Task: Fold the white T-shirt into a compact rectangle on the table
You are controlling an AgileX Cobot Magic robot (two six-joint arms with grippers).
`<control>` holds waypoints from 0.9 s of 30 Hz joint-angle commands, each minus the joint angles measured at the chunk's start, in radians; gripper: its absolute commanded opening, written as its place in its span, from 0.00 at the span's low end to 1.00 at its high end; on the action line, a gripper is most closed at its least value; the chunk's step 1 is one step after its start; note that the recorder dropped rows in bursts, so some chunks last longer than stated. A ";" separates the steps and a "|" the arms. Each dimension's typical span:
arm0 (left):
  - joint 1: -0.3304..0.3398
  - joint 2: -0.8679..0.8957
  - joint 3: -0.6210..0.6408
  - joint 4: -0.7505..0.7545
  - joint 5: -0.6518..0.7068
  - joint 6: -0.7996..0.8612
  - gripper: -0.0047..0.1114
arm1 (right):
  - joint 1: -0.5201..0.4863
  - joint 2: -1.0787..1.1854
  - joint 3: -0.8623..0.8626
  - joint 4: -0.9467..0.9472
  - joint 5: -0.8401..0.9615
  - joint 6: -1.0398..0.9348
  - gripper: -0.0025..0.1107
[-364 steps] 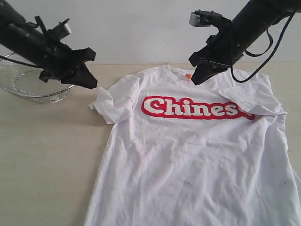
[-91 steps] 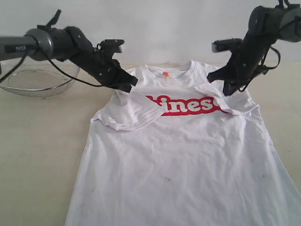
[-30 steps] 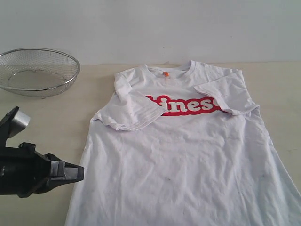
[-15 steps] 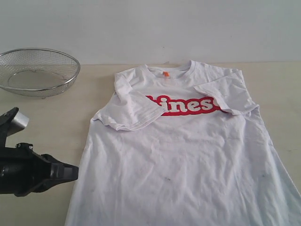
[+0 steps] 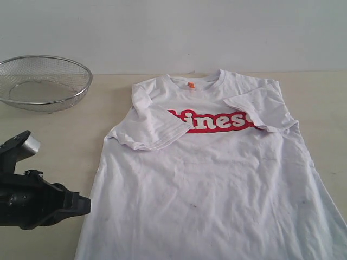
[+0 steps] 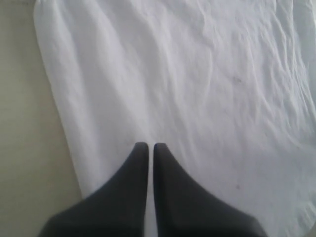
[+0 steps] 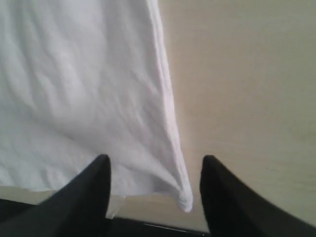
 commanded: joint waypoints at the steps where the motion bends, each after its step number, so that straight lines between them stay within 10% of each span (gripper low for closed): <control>1: -0.004 0.002 -0.003 -0.011 -0.022 0.008 0.08 | -0.008 0.002 0.021 -0.067 -0.015 0.096 0.55; 23: -0.004 0.002 -0.003 -0.011 0.043 0.009 0.08 | -0.008 0.186 0.127 0.049 -0.164 0.140 0.55; 27: -0.004 0.002 -0.003 -0.011 0.045 0.018 0.08 | -0.008 0.231 0.109 0.067 -0.164 0.130 0.30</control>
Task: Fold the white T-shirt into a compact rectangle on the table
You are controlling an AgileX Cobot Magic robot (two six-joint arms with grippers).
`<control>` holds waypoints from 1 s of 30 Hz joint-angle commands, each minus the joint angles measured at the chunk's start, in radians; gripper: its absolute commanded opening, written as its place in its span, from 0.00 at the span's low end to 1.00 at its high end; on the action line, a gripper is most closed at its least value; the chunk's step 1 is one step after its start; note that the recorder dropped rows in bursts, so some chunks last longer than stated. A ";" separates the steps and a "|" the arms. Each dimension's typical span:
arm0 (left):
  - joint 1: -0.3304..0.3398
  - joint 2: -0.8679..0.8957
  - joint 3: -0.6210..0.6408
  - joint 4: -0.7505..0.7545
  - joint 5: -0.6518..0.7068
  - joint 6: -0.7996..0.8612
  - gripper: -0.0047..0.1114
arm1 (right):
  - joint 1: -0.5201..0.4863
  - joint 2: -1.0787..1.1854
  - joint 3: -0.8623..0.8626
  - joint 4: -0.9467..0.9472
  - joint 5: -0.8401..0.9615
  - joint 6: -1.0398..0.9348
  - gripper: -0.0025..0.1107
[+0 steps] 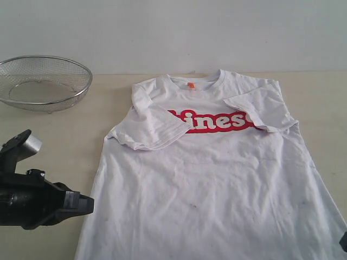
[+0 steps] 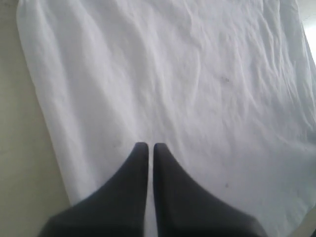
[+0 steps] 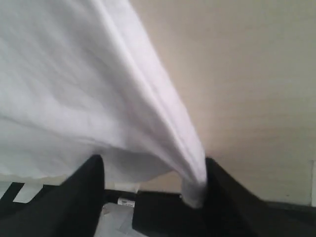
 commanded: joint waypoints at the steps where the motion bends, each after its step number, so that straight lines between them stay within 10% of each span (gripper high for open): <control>1: -0.004 0.002 -0.003 -0.009 0.013 0.014 0.08 | -0.005 0.030 -0.024 0.020 -0.123 -0.030 0.17; 3: -0.004 0.002 -0.003 -0.009 0.013 0.023 0.08 | -0.005 0.030 -0.057 0.020 -0.123 -0.051 0.02; 30: -0.004 0.002 -0.003 -0.009 -0.031 0.051 0.08 | -0.005 -0.328 -0.224 0.643 -0.060 -0.557 0.02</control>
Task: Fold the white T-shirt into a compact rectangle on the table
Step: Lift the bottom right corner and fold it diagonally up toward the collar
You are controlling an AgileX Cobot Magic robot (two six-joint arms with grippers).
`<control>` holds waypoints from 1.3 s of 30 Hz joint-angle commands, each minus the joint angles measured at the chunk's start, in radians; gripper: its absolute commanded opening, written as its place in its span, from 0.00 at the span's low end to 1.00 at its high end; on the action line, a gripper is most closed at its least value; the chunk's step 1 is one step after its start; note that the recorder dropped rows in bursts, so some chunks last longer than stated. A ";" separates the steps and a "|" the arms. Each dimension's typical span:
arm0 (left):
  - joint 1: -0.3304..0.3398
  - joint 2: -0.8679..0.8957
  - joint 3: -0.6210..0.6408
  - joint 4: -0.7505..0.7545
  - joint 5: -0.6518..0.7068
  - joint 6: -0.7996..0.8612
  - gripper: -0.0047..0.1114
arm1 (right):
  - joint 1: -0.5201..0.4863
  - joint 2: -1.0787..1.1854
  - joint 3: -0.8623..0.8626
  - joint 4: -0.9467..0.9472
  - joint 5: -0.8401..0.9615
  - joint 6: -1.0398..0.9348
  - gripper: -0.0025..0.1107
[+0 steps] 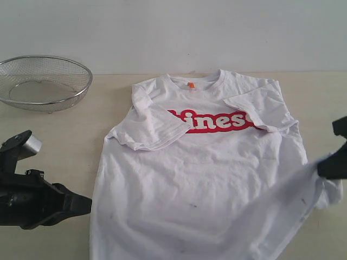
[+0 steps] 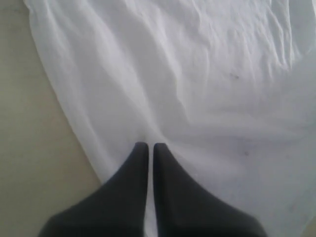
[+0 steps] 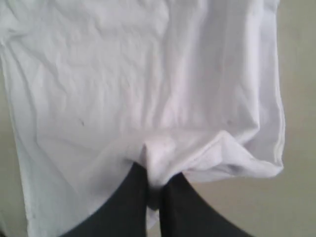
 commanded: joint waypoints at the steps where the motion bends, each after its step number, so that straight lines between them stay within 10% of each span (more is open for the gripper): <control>1: -0.004 0.002 -0.003 -0.009 -0.009 0.011 0.08 | -0.005 -0.008 -0.064 0.117 -0.057 -0.088 0.02; 16: -0.004 0.002 -0.003 -0.009 -0.009 0.017 0.08 | 0.173 0.281 -0.369 0.119 -0.302 -0.095 0.02; 39: -0.004 0.002 -0.135 -0.009 -0.081 -0.006 0.08 | 0.181 0.726 -0.957 0.096 -0.306 -0.043 0.02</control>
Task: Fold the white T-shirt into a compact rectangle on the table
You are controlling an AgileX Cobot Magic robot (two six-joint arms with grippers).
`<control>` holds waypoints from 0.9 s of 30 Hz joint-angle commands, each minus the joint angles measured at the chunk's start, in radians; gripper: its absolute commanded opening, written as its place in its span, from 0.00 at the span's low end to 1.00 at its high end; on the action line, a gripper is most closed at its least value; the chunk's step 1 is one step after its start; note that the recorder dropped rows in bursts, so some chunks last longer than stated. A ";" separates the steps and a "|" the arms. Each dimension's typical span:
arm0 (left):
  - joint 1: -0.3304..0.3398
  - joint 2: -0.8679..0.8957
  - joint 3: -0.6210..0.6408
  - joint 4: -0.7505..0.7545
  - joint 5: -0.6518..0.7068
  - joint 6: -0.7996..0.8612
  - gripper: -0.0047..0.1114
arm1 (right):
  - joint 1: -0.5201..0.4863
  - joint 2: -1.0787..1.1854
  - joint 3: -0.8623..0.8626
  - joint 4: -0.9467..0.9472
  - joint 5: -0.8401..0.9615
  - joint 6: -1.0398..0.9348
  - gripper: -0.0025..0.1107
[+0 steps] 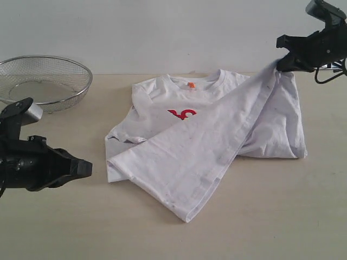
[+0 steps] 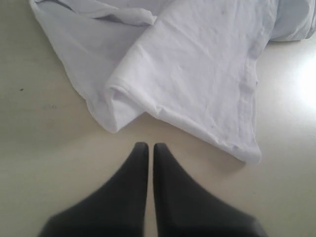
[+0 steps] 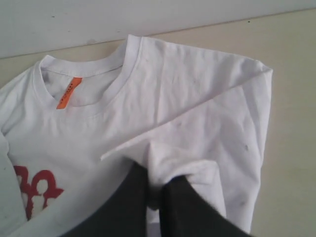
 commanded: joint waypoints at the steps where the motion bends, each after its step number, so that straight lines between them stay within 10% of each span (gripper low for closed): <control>1: -0.004 -0.002 -0.005 -0.009 -0.003 -0.022 0.08 | -0.001 0.065 -0.072 -0.020 0.001 0.012 0.02; 12: -0.004 -0.002 -0.005 -0.009 0.047 -0.024 0.08 | -0.001 0.135 -0.141 -0.027 -0.087 -0.016 0.07; 20: -0.004 -0.002 -0.005 -0.009 0.037 -0.022 0.08 | 0.001 0.135 -0.152 -0.019 -0.069 -0.025 0.66; 27: -0.098 0.000 -0.005 -0.009 0.088 -0.046 0.08 | 0.001 0.124 -0.152 -0.019 0.019 0.006 0.38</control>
